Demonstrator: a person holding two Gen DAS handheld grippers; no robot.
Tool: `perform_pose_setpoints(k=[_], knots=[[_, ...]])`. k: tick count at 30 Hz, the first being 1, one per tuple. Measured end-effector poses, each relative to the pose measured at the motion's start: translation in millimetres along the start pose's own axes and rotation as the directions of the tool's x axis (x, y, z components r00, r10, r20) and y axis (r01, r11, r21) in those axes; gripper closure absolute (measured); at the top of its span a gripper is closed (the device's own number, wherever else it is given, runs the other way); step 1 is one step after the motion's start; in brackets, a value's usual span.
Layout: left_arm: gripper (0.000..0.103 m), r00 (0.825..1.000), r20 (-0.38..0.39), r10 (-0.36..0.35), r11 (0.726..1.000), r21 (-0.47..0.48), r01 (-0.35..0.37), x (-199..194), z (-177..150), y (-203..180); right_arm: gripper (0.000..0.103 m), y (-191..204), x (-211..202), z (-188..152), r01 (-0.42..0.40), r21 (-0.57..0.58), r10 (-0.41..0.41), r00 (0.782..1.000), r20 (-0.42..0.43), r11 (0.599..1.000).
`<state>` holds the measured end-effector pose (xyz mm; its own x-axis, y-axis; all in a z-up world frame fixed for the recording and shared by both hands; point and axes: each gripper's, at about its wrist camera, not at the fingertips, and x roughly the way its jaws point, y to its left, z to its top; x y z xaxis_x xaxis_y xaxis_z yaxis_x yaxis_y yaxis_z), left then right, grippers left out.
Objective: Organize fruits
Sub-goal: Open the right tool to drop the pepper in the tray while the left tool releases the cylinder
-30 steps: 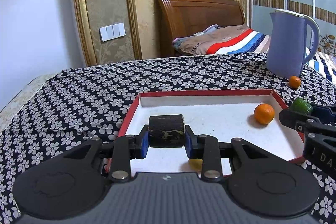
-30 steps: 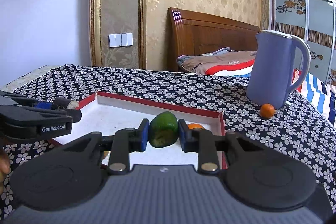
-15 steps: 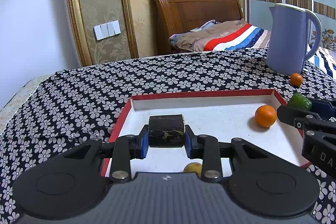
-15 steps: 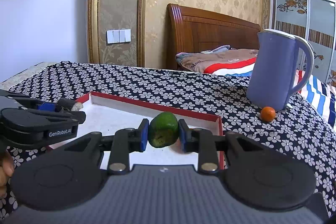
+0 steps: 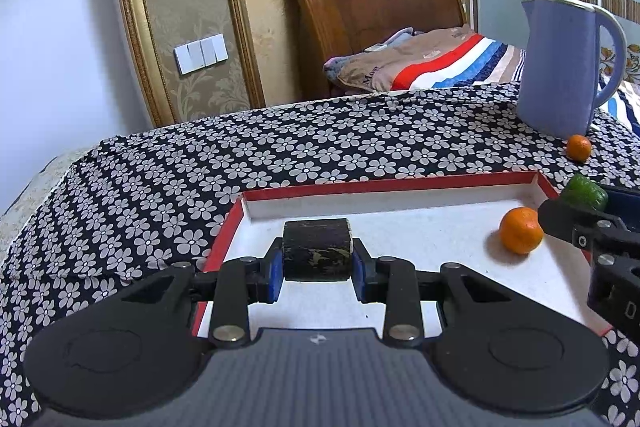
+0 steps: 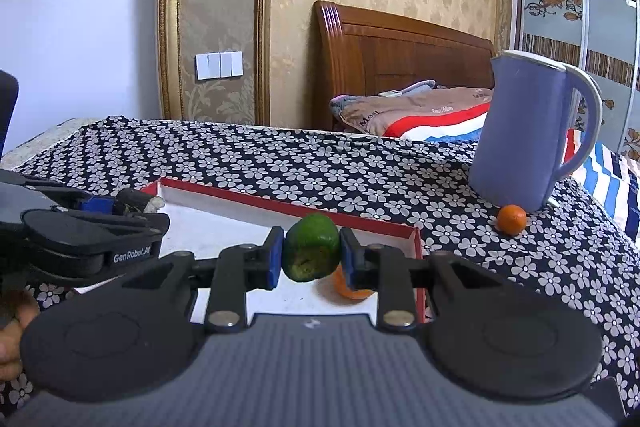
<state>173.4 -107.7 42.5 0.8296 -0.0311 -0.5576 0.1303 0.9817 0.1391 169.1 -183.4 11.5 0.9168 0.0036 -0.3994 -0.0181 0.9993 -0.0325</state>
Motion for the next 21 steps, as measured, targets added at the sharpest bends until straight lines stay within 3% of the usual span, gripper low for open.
perform_pose_setpoints(k=[21], knots=[[0.071, 0.998, -0.051, 0.036, 0.999, 0.025, -0.035, 49, 12, -11, 0.076, -12, 52, 1, 0.001, 0.057, 0.004, 0.996, -0.086, 0.998]])
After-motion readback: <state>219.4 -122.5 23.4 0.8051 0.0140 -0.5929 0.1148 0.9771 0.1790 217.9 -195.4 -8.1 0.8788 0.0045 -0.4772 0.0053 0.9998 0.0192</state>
